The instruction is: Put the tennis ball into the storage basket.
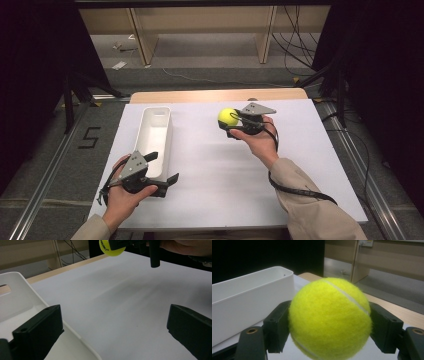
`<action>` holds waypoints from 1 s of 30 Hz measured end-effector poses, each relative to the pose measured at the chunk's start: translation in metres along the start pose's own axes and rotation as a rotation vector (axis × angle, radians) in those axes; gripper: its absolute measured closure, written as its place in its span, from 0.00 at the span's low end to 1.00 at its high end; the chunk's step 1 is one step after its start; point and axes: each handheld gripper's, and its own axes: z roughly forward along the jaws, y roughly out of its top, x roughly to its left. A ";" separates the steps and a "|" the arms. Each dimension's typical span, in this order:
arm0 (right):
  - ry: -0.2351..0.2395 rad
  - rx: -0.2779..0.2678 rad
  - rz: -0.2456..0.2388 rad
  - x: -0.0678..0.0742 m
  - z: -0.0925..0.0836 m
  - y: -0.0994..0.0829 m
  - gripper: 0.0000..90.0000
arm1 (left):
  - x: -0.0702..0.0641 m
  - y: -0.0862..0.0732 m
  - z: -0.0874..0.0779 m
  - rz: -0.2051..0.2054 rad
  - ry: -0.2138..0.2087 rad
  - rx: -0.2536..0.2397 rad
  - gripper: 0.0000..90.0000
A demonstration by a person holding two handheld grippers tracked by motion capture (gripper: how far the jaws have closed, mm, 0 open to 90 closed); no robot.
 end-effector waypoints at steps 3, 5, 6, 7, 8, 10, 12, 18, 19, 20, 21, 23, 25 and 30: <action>0.002 -0.003 0.001 0.001 0.001 0.001 0.30 | 0.000 0.000 0.000 0.002 0.000 0.000 0.00; 0.004 -0.002 0.000 0.002 0.002 0.001 0.30 | 0.000 0.000 0.000 0.000 0.000 -0.001 0.00; 0.006 -0.001 0.000 0.002 0.002 0.001 0.30 | 0.000 0.000 0.000 0.000 0.000 0.000 0.00; 0.007 -0.004 0.003 0.003 0.003 0.001 0.30 | 0.000 0.000 0.000 0.001 0.000 0.000 0.00; 0.007 -0.003 0.000 0.003 0.004 0.002 0.30 | 0.000 0.000 0.000 0.002 -0.001 -0.001 0.00; 0.009 -0.003 0.000 0.004 0.004 0.002 0.30 | 0.000 0.000 0.000 0.002 -0.001 0.000 0.00; 0.011 -0.001 0.000 0.004 0.005 0.002 0.30 | 0.000 0.000 0.000 0.002 0.000 -0.001 0.00; 0.015 -0.004 -0.004 0.006 0.007 0.004 0.30 | 0.000 0.000 0.000 0.000 0.000 -0.001 0.00; 0.018 -0.002 -0.002 0.007 0.007 0.004 0.30 | 0.000 0.000 0.000 0.001 -0.001 -0.001 0.00; 0.018 -0.003 -0.002 0.007 0.008 0.004 0.30 | 0.000 0.000 0.000 0.000 -0.001 -0.002 0.00; 0.018 -0.003 -0.004 0.007 0.008 0.004 0.30 | 0.000 0.000 0.000 0.002 -0.001 -0.002 0.00; 0.020 -0.005 -0.003 0.008 0.009 0.004 0.30 | 0.000 0.000 0.000 0.002 -0.001 -0.002 0.00; 0.022 -0.004 -0.006 0.009 0.010 0.005 0.30 | 0.000 0.000 0.000 0.002 -0.001 -0.002 0.00; 0.026 -0.004 -0.006 0.010 0.011 0.005 0.30 | 0.001 0.000 0.000 0.002 -0.001 -0.002 0.00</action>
